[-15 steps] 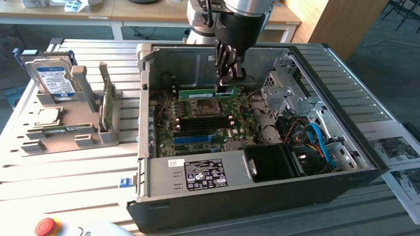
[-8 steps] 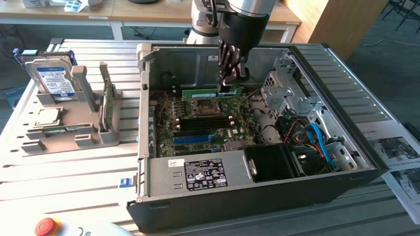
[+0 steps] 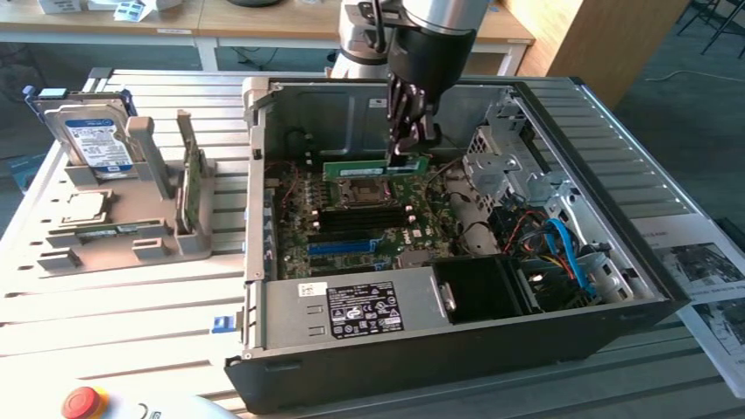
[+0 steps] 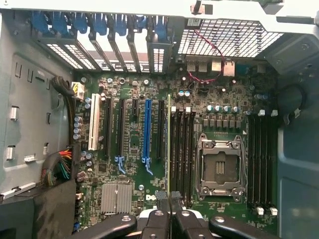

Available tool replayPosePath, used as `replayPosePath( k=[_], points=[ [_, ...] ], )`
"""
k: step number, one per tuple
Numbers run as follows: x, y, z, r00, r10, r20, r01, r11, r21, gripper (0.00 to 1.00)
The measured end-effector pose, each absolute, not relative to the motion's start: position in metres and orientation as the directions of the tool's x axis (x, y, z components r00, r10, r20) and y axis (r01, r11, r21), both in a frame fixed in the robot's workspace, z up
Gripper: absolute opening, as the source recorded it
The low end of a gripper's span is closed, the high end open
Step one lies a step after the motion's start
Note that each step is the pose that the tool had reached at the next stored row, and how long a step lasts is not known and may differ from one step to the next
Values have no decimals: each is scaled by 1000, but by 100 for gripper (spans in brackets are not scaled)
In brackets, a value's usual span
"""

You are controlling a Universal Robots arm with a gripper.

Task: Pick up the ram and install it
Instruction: 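Insert the ram into the slot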

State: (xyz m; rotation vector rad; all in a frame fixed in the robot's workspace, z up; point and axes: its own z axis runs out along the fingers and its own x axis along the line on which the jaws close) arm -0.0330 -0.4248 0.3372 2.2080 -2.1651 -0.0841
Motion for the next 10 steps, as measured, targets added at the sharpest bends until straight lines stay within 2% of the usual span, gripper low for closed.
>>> replayPosePath(
  k=[10],
  points=[
    [-33, -425, 322, 17, -1000, -5, -997, -17, 70, 12]
  ],
)
